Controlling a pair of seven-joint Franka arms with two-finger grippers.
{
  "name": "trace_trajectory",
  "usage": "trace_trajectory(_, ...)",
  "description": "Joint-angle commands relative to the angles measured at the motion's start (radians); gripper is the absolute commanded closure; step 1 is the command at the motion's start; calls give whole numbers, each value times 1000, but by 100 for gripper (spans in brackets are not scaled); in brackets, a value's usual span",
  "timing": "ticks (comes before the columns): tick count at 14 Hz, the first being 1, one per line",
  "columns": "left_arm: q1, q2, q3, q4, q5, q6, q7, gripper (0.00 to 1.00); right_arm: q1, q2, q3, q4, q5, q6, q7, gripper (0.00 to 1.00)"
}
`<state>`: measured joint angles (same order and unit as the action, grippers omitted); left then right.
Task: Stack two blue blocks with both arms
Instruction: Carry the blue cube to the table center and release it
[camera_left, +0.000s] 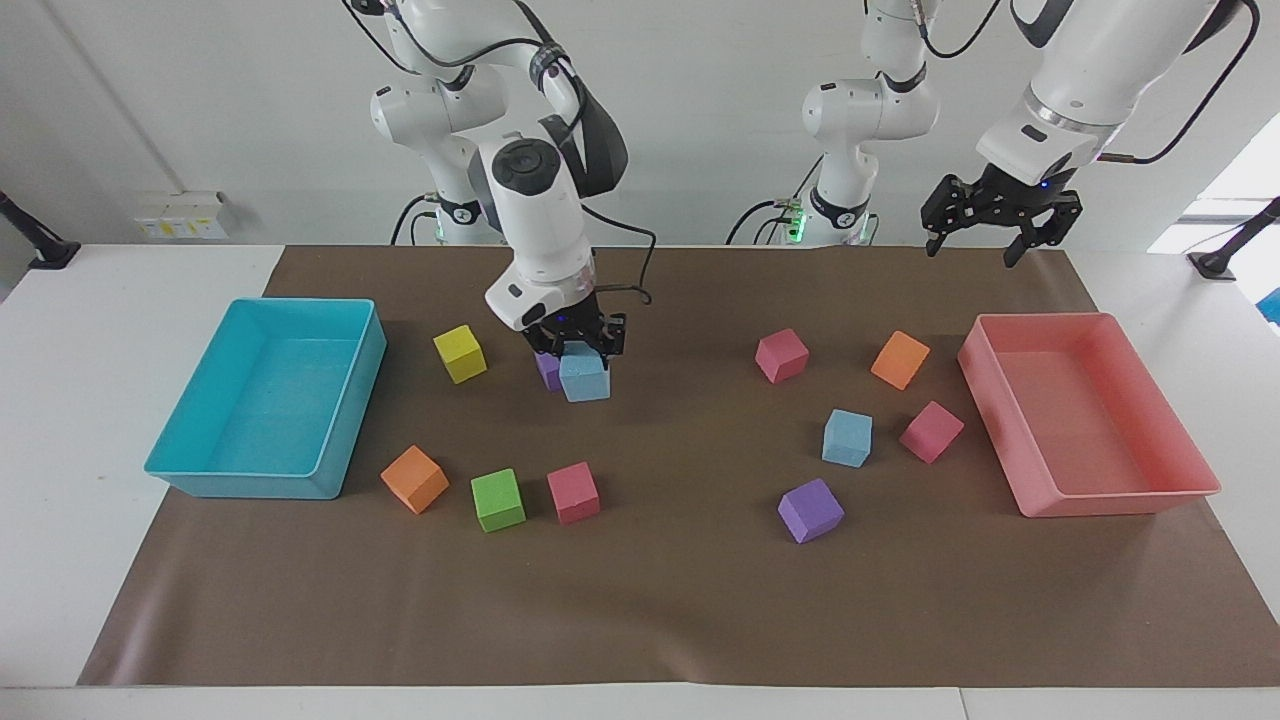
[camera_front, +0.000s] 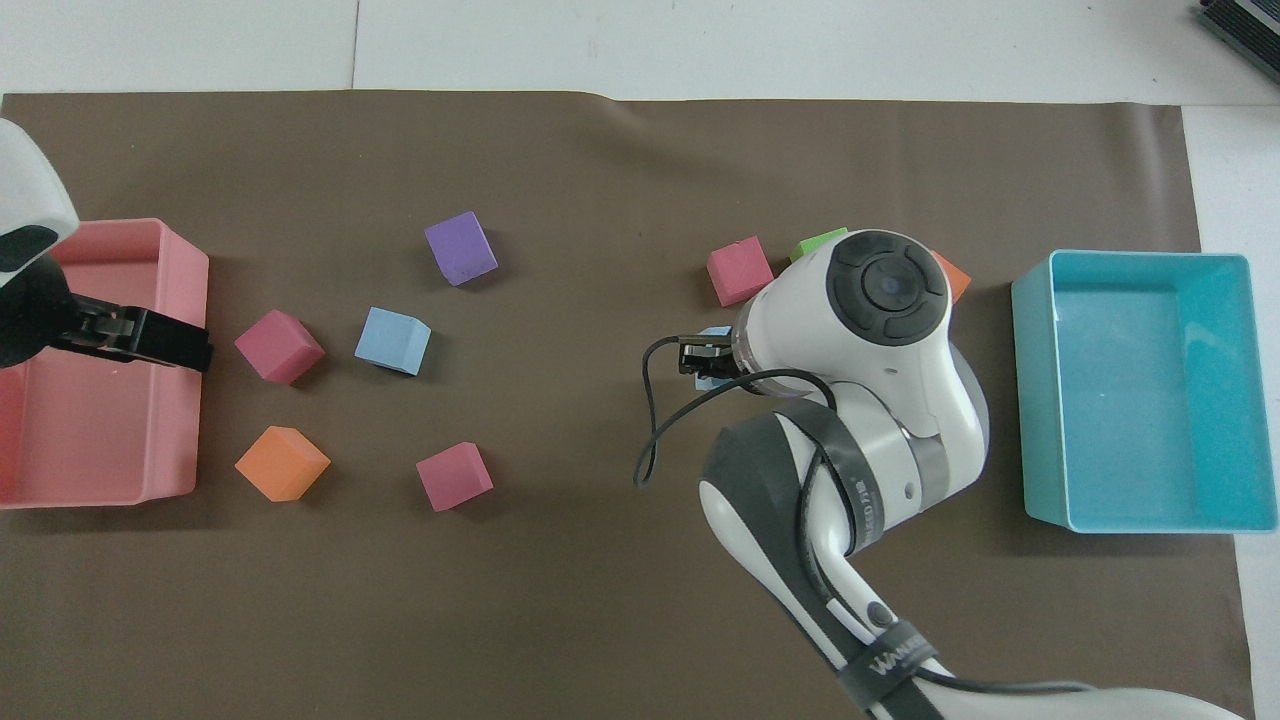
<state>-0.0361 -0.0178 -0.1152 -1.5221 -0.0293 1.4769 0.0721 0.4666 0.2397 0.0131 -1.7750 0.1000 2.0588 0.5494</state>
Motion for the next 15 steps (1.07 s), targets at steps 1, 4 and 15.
trace_trajectory(1, -8, -18, 6, -12, 9, 8, 5, 0, 65, 162, -2, 188, -40, -23, 114, 100)
trace_trajectory(4, -10, -18, 6, -13, 9, 8, 5, 0, 113, 231, -2, 226, -89, -13, 196, 100)
trace_trajectory(15, 7, -16, 14, -9, 9, 3, 2, 0, 176, 303, -1, 220, -121, 58, 274, 100)
